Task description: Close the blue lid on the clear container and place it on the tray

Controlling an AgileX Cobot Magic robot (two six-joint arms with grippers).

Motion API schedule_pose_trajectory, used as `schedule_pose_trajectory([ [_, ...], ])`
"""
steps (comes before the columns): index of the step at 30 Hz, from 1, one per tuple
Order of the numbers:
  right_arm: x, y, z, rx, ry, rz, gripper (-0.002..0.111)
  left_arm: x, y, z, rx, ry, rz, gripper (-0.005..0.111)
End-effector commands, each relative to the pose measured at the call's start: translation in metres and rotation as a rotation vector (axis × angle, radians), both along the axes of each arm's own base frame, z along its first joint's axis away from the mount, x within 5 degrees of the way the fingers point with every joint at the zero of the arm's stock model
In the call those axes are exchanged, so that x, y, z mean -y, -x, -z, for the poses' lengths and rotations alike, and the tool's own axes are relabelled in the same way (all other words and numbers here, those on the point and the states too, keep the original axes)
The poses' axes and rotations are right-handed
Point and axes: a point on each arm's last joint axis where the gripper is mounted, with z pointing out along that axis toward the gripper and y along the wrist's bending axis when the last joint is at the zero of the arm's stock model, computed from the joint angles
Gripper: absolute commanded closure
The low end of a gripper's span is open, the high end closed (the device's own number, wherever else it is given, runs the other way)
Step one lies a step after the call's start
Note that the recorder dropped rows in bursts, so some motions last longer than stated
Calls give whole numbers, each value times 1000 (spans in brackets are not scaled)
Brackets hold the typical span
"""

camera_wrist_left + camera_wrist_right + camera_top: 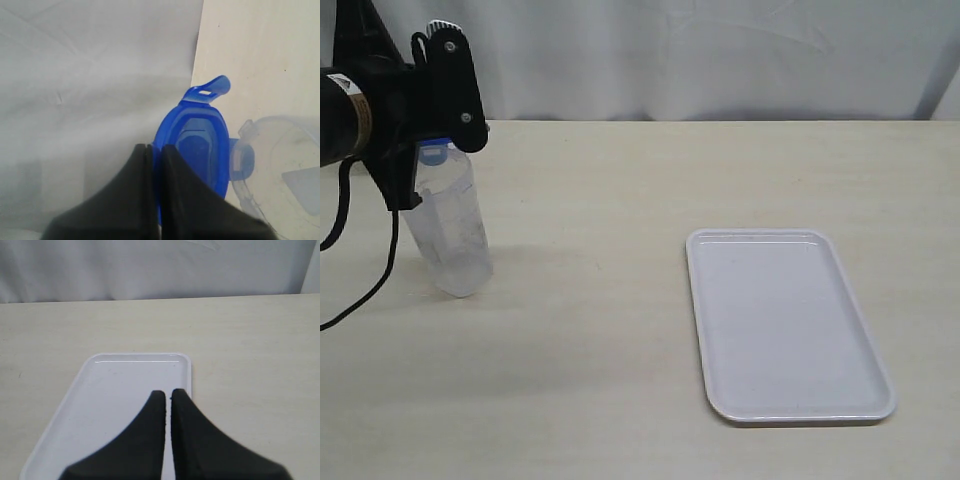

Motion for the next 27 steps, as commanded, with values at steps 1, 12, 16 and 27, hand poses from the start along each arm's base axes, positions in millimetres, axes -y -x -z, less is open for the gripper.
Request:
schedule_pose_trajectory([
  [1, 0, 0, 1, -1, -1, -3, 104, -1, 1, -1, 7, 26, -16, 107],
  [12, 0, 0, 1, -1, -1, -3, 104, -4, 0, -2, 15, 38, -54, 107],
  [16, 0, 0, 1, -1, -1, -3, 104, -4, 0, -3, 27, 26, -47, 107],
  [27, 0, 0, 1, -1, -1, -3, 104, -10, 4, 6, 76, 80, -120, 107],
])
